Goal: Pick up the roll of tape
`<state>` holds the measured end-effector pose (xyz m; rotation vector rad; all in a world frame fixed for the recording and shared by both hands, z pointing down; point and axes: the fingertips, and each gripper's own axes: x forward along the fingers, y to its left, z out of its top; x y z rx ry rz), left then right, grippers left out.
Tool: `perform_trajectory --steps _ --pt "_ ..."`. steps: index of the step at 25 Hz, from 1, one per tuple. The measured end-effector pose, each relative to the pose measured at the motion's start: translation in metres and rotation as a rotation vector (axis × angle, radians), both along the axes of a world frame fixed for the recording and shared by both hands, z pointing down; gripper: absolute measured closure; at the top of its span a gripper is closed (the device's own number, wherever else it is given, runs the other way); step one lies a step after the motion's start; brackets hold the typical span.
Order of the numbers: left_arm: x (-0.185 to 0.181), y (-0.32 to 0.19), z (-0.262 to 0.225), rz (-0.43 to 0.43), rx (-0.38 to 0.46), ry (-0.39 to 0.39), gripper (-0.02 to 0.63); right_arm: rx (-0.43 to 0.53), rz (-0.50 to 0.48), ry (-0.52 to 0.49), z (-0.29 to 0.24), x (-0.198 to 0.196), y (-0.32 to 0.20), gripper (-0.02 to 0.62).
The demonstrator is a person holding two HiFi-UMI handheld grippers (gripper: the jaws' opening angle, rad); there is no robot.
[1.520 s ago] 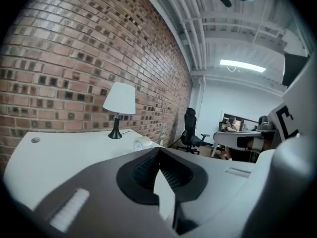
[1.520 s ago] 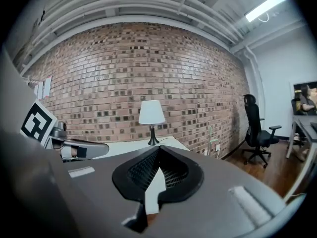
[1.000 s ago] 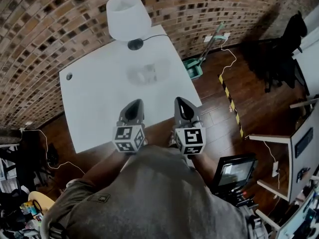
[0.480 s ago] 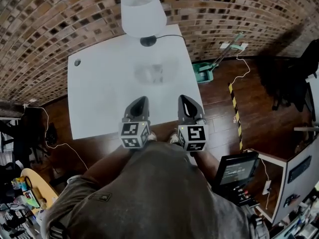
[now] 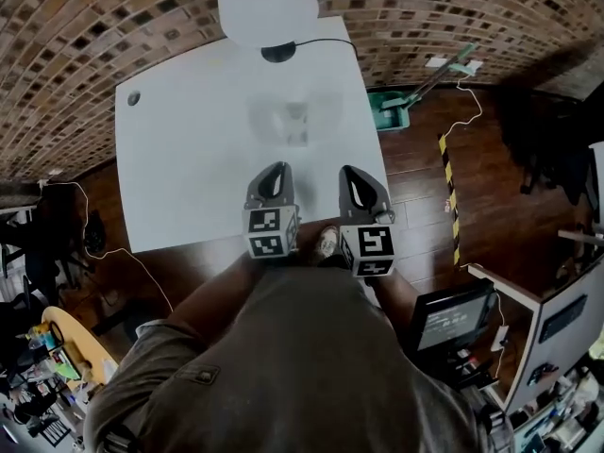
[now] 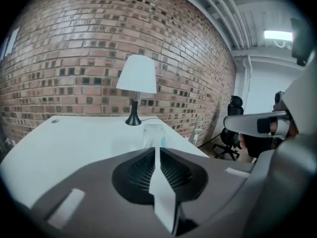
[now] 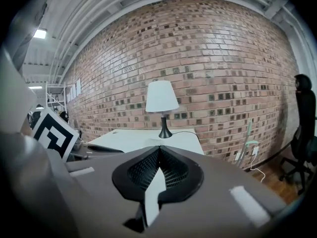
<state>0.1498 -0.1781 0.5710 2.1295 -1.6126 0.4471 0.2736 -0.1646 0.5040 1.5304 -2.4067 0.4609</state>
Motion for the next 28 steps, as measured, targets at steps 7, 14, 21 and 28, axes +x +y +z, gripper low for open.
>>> perform_trajectory --steps 7,14,21,28 --pt "0.022 -0.03 0.033 0.046 -0.024 -0.099 0.308 -0.094 -0.025 0.03 0.026 0.007 0.003 0.584" --pt "0.032 -0.066 0.058 0.014 -0.017 -0.148 0.236 -0.096 -0.016 0.036 0.035 0.017 0.004 0.584" --pt "0.031 -0.09 0.06 -0.033 0.017 -0.166 0.238 -0.11 -0.003 0.059 0.036 0.031 0.004 0.584" --pt "0.033 -0.093 0.054 0.012 0.054 -0.17 0.35 -0.098 -0.01 0.066 0.029 0.029 0.004 0.584"
